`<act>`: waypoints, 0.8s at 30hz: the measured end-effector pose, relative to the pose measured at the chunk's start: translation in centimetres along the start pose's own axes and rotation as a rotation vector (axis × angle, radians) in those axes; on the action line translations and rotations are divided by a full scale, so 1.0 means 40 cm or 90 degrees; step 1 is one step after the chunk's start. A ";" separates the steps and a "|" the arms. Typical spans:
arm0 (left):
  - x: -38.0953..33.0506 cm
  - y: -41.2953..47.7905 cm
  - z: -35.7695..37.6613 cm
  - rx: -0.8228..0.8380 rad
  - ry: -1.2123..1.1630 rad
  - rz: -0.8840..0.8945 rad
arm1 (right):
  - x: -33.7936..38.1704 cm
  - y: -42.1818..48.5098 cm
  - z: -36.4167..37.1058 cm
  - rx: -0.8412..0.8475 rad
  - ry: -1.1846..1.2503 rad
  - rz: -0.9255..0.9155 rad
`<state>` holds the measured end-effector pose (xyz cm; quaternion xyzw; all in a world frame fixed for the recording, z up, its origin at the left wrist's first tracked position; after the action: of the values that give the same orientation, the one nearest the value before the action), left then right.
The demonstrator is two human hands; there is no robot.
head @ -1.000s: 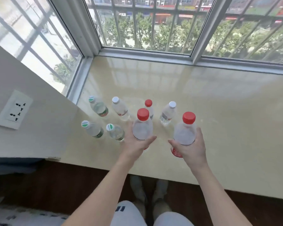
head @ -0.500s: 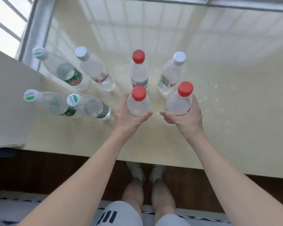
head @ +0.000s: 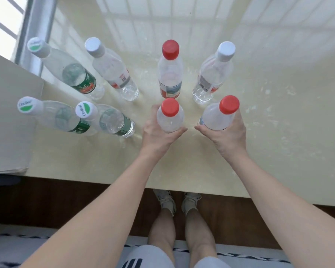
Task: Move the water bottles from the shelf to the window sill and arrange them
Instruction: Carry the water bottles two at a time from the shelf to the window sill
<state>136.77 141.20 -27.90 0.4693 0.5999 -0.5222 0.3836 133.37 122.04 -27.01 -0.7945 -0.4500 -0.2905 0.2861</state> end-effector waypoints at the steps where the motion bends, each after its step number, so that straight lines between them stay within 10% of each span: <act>1: 0.007 -0.001 -0.004 0.007 0.006 0.003 | -0.005 -0.002 0.001 0.004 -0.005 -0.001; 24: 0.069 0.032 -0.039 0.090 0.075 0.018 | -0.079 -0.007 0.034 0.160 -0.053 0.074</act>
<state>137.32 143.23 -30.62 0.5337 0.5765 -0.5292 0.3208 132.07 121.42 -30.14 -0.7886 -0.4472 -0.1817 0.3809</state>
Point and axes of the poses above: each hand's wrist, its own y-axis towards the middle knuckle, its own z-axis out of the palm, x = y × z, the point moved 1 cm from there along y, towards the middle knuckle, and after that the axes turned 15 degrees about -y, right-handed, at the moved point
